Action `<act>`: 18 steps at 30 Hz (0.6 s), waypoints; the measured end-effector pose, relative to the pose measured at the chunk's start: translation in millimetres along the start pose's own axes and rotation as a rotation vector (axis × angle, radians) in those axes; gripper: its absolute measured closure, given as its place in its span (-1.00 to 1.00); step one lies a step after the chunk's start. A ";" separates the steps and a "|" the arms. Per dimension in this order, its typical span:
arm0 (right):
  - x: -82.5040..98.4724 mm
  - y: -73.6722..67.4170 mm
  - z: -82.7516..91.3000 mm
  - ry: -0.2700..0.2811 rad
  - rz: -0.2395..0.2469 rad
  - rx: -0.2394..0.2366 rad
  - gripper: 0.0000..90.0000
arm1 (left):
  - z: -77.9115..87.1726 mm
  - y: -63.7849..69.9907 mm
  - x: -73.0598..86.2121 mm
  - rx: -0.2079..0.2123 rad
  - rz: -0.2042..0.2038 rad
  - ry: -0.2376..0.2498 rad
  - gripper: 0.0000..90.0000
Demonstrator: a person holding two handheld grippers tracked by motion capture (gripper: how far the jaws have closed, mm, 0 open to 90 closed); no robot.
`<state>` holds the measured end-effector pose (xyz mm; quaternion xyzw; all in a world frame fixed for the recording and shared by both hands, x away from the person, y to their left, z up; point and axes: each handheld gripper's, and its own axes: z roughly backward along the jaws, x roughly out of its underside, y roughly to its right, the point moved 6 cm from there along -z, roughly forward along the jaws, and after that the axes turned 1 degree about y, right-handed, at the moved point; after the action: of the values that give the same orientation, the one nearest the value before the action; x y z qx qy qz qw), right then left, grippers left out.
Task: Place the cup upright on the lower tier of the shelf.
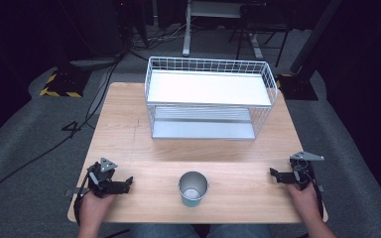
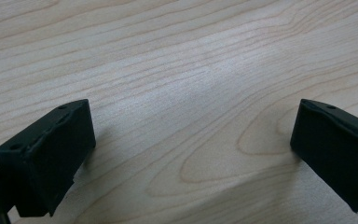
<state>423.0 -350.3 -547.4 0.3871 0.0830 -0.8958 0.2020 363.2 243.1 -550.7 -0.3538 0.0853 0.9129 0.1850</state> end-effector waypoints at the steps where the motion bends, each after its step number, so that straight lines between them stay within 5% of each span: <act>1: 0.0 -0.1 0.0 0.000 -0.001 -0.001 -0.95 | -0.2 0.5 -0.2 -0.004 0.009 0.001 -0.99; 18: 0.0 -0.4 0.1 0.000 -0.003 0.001 -0.94 | 1.3 0.5 -1.5 -0.020 0.028 0.000 -1.00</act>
<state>422.7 -350.1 -547.3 0.3872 0.0833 -0.8961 0.2005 363.2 242.6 -548.7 -0.3542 0.0813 0.9162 0.1687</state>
